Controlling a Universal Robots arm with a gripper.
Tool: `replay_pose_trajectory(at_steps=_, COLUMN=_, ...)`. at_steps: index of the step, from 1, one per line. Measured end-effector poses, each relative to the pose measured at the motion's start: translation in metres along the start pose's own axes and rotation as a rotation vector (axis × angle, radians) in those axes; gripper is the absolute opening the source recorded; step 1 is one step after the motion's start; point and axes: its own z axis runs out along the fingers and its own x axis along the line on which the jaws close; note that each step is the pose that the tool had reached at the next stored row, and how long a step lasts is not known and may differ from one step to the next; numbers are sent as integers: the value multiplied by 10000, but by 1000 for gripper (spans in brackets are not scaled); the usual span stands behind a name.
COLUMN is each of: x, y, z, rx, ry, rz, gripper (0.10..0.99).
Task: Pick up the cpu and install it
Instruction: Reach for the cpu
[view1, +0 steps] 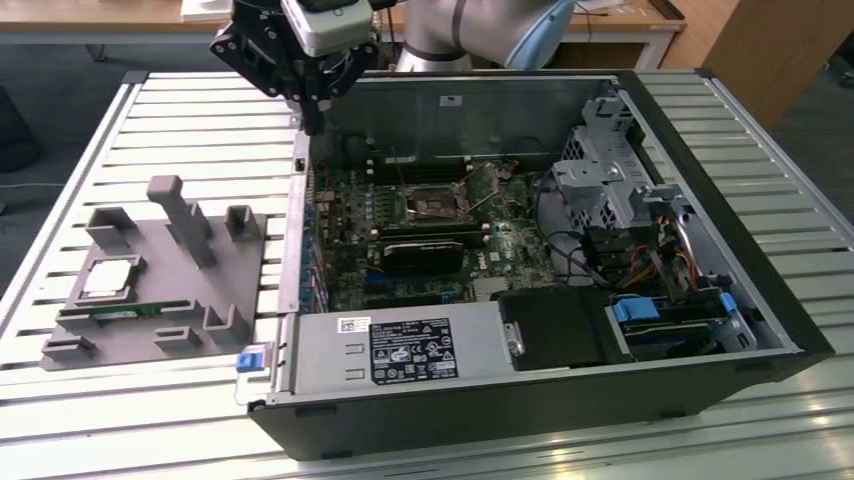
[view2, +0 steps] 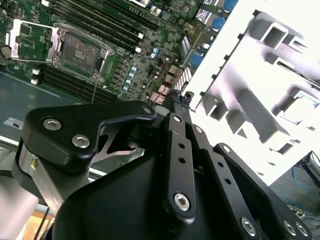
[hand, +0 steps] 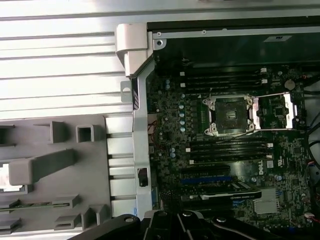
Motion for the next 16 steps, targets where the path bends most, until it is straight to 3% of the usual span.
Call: replay_pose_trajectory(at_steps=16, x=107, y=-8, z=-2, rx=-4, ry=0, rz=0, gripper=106)
